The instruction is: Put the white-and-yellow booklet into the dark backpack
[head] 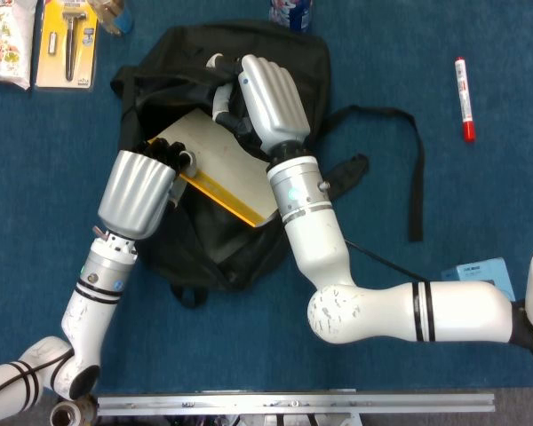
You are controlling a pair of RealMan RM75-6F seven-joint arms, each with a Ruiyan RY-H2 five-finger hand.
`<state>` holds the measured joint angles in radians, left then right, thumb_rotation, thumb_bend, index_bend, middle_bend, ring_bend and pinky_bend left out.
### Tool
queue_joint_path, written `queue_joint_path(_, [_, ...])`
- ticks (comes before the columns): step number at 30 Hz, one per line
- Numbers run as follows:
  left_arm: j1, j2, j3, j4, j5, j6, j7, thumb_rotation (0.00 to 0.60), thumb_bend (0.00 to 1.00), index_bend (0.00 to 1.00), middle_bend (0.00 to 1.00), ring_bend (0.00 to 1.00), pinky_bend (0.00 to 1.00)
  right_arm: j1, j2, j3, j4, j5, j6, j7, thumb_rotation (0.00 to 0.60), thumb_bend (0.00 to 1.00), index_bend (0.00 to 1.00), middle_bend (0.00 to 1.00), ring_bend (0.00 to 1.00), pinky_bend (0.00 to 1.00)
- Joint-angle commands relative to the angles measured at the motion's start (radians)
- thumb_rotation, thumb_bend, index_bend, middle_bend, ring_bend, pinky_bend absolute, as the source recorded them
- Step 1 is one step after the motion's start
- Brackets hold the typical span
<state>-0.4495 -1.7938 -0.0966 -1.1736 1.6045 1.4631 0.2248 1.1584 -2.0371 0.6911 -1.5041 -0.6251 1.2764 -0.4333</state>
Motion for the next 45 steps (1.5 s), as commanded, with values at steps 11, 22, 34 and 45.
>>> queue_joint_path(11, [0.032, -0.033, -0.035, -0.045, -0.095, -0.015, 0.08, 0.6, 0.56, 0.62, 0.6, 0.51, 0.63, 0.008, -0.009, 0.002, 0.01, 0.004, 0.005, 0.006, 0.6, 0.81, 0.63, 0.59, 0.55, 0.75])
queue_joint_path(22, [0.011, -0.039, -0.037, -0.11, -0.099, -0.046, 0.169, 0.6, 0.56, 0.62, 0.6, 0.52, 0.63, 0.013, -0.017, 0.003, 0.019, 0.006, 0.011, 0.005, 0.6, 0.81, 0.63, 0.59, 0.55, 0.75])
queue_joint_path(34, [-0.014, -0.065, -0.011, -0.088, -0.058, -0.064, 0.212, 0.6, 0.55, 0.62, 0.6, 0.52, 0.63, 0.01, -0.018, 0.003, 0.014, 0.006, 0.016, 0.005, 0.6, 0.81, 0.63, 0.58, 0.55, 0.75])
queue_joint_path(45, [-0.033, -0.069, 0.0, -0.053, -0.041, -0.091, 0.22, 0.6, 0.55, 0.62, 0.6, 0.51, 0.63, 0.005, -0.016, 0.005, -0.007, 0.017, 0.01, 0.007, 0.6, 0.81, 0.63, 0.58, 0.55, 0.75])
